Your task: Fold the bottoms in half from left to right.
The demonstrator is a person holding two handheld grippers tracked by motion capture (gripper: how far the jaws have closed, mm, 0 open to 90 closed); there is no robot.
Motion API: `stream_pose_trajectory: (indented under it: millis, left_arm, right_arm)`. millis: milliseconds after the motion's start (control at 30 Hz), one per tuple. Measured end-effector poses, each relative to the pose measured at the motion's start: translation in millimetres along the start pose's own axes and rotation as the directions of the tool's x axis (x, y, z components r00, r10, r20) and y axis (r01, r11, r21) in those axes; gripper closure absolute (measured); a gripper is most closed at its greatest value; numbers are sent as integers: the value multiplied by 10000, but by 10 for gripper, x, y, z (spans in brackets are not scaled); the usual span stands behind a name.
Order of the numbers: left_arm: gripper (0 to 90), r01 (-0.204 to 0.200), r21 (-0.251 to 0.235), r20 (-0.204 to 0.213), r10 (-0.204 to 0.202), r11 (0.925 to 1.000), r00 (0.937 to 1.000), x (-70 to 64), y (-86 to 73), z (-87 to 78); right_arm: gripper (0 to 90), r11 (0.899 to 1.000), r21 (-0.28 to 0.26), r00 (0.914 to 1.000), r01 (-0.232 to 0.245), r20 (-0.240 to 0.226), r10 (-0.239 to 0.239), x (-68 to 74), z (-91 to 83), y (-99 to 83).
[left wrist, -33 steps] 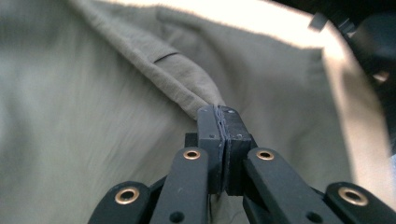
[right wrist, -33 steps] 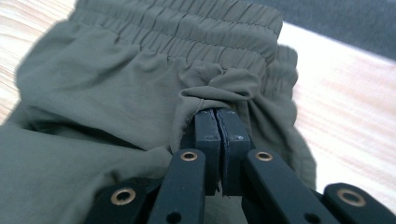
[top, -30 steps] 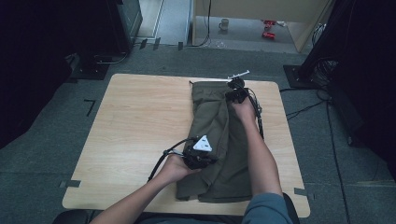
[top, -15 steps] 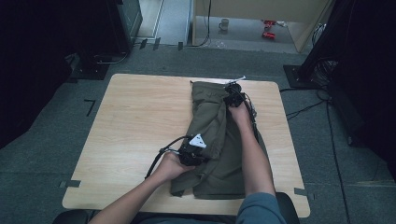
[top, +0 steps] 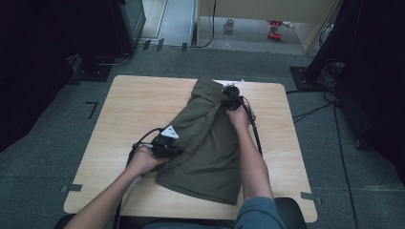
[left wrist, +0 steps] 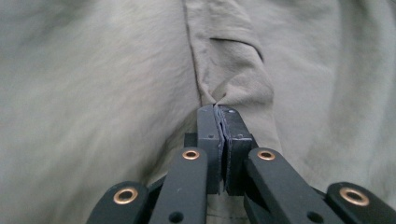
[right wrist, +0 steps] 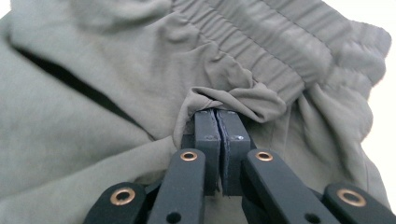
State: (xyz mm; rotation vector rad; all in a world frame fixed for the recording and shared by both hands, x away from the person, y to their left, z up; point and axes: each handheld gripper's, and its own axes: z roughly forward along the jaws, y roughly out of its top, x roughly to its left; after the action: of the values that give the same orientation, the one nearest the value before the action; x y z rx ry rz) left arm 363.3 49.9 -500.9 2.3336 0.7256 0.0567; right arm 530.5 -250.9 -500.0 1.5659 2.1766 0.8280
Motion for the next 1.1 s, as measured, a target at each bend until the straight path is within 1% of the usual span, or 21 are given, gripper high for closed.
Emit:
stream_pose_trajectory:
  millis: [67, 100, 133, 300, 333, 367, 400, 433, 500, 533, 567, 600, 667, 733, 800, 867, 933, 967, 1000, 1067, 1100]
  left_arm:
    - [891, 256, 66, -250, -255, 9996, 9994, 128, -62, -91]
    - [891, 256, 66, -250, -255, 9996, 9994, 128, -62, -91]
    - [891, 496, 96, -472, -491, 9987, 9977, 246, -120, -175]
    - [891, 827, 155, -955, -808, 9965, 9921, 487, -254, -357]
    - [891, 865, 121, -1082, -847, 9962, 9905, 520, -277, -384]
    - [891, 865, 121, -1082, -847, 9962, 9905, 520, -277, -384]
    - [891, 725, 161, -1381, -696, 9972, 9880, 576, -316, -437]
    - [891, 702, 203, -1488, -664, 9973, 9866, 606, -333, -463]
    - [891, 700, 208, -1587, -658, 9973, 9851, 640, -351, -487]
    - [891, 779, 246, -1830, -721, 9967, 9805, 718, -381, -538]
    - [891, 779, 246, -1830, -721, 9967, 9805, 718, -381, -538]
    - [891, 881, 176, -2020, -828, 9960, 9759, 795, -409, -574]
    - [892, 952, 86, -2117, -912, 9954, 9731, 846, -426, -593]
    - [891, 918, 71, -2146, -882, 9957, 9727, 853, -426, -592]
    - [891, 903, 115, -2206, -855, 9958, 9716, 838, -414, -586]
    - [891, 838, 218, -2278, -767, 9962, 9707, 808, -400, -598]
    - [893, 753, 121, -2301, -705, 9971, 9706, 756, -375, -638]
    - [893, 753, 121, -2301, -705, 9971, 9706, 756, -375, -638]
    - [895, 586, -123, -2208, -599, 9982, 9735, 673, -343, -711]
    - [895, 351, -333, -2150, -415, 9988, 9757, 573, -311, -786]
    - [895, 283, -555, -2092, -393, 9981, 9771, 491, -293, -840]
  right_arm:
    - [881, 9998, -157, 9999, 89, -102, -90, 47, 25, 3]
    - [881, 9998, -157, 9999, 89, -102, -90, 47, 25, 3]
    - [880, 9994, -291, 9994, 196, -272, -204, 105, 53, 11]
    - [880, 9962, -669, 9967, 558, -560, -596, 246, 100, 3]
    - [880, 9952, -745, 9957, 627, -631, -675, 270, 106, -2]
    - [879, 9944, -803, 9947, 685, -714, -742, 288, 112, -7]
    - [879, 9933, -893, 9936, 732, -797, -803, 303, 118, -14]
    - [878, 9925, -948, 9926, 778, -857, -860, 314, 119, -22]
    - [878, 9918, -988, 9916, 809, -930, -901, 323, 119, -30]
    - [875, 9871, -1249, 9882, 1000, -1028, -1131, 335, 114, -74]
    - [875, 9871, -1249, 9882, 1000, -1028, -1131, 335, 114, -74]
    - [874, 9822, -1512, 9851, 1110, -1140, -1289, 331, 106, -127]
    - [873, 9804, -1708, 9838, 982, -1320, -1215, 311, 98, -172]
    - [873, 9783, -1918, 9833, 789, -1468, -1080, 286, 96, -215]
    - [874, 9779, -1995, 9842, 632, -1496, -942, 280, 99, -230]
    - [874, 9781, -2002, 9857, 577, -1442, -877, 294, 100, -230]
    - [874, 9779, -1995, 9863, 625, -1373, -911, 301, 99, -228]
    - [874, 9779, -1995, 9863, 625, -1373, -911, 301, 99, -228]
    - [874, 9774, -2015, 9868, 642, -1329, -922, 307, 98, -232]
    - [874, 9776, -2019, 9870, 593, -1344, -877, 306, 100, -232]
    - [874, 9777, -2012, 9873, 597, -1324, -876, 308, 99, -232]
